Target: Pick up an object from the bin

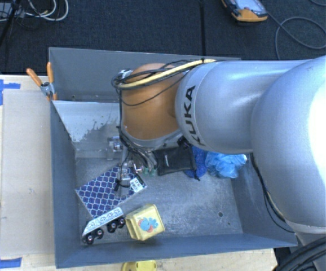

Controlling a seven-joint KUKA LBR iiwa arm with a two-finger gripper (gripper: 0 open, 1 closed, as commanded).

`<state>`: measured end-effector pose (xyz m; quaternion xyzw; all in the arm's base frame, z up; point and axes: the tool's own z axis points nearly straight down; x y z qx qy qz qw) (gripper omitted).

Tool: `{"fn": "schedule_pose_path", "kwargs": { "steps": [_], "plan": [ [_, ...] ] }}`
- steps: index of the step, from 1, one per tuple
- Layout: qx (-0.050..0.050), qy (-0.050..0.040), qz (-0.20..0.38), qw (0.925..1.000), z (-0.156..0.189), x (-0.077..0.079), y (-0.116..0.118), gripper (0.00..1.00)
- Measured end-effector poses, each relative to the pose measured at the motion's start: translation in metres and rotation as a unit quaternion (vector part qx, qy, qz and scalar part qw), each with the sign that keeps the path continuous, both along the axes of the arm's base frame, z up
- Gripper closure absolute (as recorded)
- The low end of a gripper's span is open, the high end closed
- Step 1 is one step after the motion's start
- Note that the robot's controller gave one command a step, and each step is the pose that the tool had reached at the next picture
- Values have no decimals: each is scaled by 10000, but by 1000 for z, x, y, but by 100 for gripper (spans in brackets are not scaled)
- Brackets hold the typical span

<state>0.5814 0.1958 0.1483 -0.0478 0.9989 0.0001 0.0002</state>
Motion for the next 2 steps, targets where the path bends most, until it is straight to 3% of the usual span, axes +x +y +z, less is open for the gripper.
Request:
{"fn": "schedule_pose_path", "kwargs": {
  "steps": [1,2],
  "plan": [
    [-3,33,911,9958,-80,-4,9,0],
    [1,1,1649,9863,-30,2,26,0]
  ]
}}
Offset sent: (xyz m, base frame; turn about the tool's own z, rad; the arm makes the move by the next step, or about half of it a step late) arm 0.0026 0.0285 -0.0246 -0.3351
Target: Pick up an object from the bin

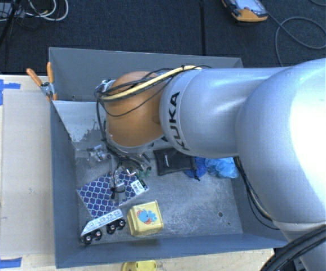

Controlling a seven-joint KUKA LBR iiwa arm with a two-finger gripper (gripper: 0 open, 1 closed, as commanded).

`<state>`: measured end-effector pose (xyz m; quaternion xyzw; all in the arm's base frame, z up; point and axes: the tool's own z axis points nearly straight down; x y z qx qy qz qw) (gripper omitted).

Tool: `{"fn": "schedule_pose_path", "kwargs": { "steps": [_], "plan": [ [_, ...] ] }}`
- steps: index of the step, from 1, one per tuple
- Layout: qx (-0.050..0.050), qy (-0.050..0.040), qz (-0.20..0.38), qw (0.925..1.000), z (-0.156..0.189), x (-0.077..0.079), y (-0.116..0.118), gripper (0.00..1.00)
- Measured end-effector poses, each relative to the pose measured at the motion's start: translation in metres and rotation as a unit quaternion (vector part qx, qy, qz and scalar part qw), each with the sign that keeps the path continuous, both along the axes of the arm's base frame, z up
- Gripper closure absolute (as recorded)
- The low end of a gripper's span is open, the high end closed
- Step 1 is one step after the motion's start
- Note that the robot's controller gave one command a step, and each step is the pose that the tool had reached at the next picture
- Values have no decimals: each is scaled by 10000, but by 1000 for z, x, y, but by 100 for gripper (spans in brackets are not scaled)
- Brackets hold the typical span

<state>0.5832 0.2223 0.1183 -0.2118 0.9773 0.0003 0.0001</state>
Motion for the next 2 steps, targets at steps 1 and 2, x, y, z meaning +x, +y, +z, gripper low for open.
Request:
{"fn": "schedule_pose_path", "kwargs": {
  "steps": [1,2],
  "plan": [
    [-6,28,-698,9976,-41,-4,-14,0],
    [23,-44,-234,9997,-52,3,-13,100]
  ]
}}
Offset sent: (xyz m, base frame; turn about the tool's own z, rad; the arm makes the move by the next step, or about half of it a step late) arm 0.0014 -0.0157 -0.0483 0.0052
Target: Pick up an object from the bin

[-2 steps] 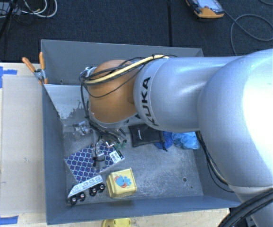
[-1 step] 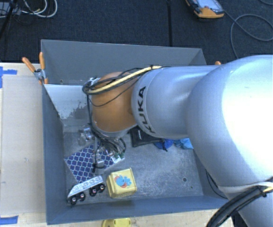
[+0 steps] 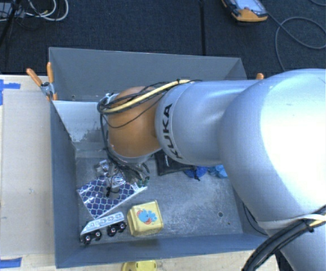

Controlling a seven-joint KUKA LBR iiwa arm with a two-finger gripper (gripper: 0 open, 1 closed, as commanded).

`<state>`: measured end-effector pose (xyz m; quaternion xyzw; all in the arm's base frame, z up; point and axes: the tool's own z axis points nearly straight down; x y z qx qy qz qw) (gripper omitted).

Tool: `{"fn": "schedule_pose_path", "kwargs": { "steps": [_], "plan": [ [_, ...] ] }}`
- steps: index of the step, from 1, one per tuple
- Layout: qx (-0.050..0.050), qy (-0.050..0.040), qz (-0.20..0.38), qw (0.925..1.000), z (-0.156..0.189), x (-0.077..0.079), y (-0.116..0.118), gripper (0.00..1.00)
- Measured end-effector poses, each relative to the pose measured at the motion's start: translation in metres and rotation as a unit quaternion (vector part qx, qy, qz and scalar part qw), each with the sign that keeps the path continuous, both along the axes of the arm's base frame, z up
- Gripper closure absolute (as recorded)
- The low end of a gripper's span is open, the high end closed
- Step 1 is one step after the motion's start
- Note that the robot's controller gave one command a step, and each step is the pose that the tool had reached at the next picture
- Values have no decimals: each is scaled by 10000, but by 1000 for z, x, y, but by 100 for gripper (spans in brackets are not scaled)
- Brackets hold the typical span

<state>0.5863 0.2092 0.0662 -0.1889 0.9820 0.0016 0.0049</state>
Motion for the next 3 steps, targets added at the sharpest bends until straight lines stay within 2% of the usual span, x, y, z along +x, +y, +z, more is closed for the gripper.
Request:
{"fn": "schedule_pose_path", "kwargs": {
  "steps": [2,3],
  "plan": [
    [-19,37,102,9999,7,-2,-1,100],
    [-26,57,86,9999,23,-2,-1,100]
  ]
}}
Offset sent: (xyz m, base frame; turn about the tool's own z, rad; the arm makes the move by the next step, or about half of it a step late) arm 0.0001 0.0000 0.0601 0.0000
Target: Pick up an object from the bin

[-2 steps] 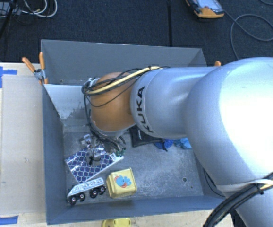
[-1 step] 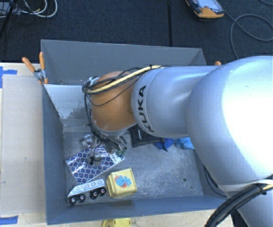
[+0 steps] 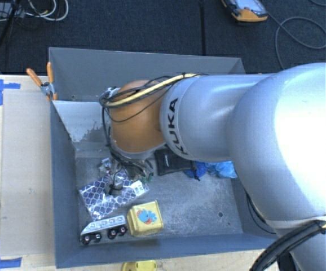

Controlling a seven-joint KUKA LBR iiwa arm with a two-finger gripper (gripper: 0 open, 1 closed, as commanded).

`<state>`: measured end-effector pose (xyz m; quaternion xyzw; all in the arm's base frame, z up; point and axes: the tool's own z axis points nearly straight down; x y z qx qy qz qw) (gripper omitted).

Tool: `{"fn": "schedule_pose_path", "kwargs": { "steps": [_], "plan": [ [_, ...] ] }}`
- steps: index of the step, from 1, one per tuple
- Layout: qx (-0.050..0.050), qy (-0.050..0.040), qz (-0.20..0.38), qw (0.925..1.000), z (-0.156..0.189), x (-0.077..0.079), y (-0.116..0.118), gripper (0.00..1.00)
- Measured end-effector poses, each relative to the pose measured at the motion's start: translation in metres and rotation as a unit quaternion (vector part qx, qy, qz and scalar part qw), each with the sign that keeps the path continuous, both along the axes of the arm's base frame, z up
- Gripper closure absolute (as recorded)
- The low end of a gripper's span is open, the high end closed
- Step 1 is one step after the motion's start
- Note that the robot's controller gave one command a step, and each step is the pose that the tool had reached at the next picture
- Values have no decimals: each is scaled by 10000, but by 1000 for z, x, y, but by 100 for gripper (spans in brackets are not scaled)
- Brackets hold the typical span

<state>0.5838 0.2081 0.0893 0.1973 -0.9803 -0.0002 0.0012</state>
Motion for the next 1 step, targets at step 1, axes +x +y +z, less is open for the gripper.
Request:
{"fn": "schedule_pose_path", "kwargs": {
  "steps": [1],
  "plan": [
    [2,-17,-1,10000,12,1,0,100]
  ]
}}
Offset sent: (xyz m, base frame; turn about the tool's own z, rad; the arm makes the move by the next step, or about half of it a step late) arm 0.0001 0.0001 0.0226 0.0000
